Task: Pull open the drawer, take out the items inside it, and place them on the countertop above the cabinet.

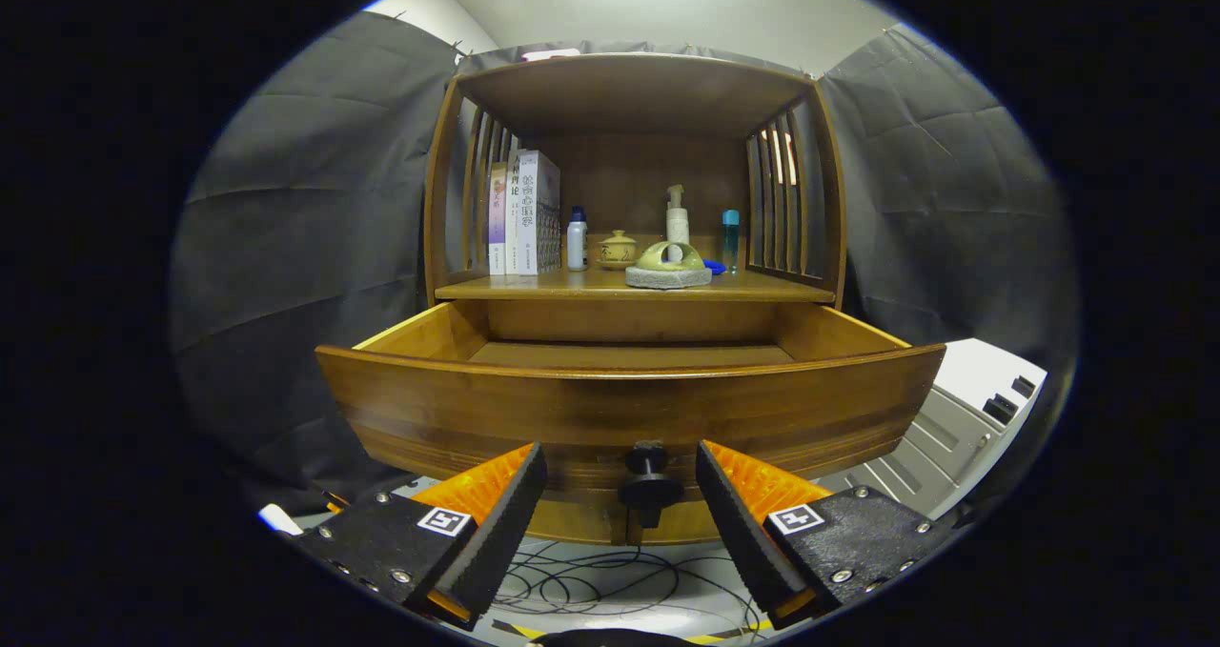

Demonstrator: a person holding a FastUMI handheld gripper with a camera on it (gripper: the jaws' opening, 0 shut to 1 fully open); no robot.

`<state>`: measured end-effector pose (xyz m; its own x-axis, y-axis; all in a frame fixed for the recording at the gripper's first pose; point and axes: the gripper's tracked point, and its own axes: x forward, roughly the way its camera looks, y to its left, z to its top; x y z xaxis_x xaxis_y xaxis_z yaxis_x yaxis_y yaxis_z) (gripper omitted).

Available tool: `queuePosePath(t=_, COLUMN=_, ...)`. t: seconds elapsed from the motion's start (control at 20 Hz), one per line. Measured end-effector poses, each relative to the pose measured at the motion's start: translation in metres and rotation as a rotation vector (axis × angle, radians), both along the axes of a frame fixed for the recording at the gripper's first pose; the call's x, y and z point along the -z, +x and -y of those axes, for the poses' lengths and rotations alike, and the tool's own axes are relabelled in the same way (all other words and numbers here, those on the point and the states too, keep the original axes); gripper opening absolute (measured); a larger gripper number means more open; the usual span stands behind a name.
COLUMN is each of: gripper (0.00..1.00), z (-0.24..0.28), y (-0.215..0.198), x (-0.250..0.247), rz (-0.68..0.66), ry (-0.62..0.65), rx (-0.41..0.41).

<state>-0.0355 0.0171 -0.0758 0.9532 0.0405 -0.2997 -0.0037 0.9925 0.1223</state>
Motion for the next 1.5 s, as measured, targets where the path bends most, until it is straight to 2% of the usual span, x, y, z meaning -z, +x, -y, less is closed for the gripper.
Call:
queuePosePath(t=0.65, gripper=0.96, z=0.002, y=0.033, x=0.002, rz=0.019, ry=0.042, rx=0.019)
queuePosePath(t=1.1, gripper=0.94, z=0.01, y=0.096, x=0.001, rz=0.076, ry=0.077, rx=0.03)
queuePosePath(t=1.5, gripper=0.94, z=0.009, y=0.146, x=0.008, rz=0.072, ry=0.009, rx=0.01)
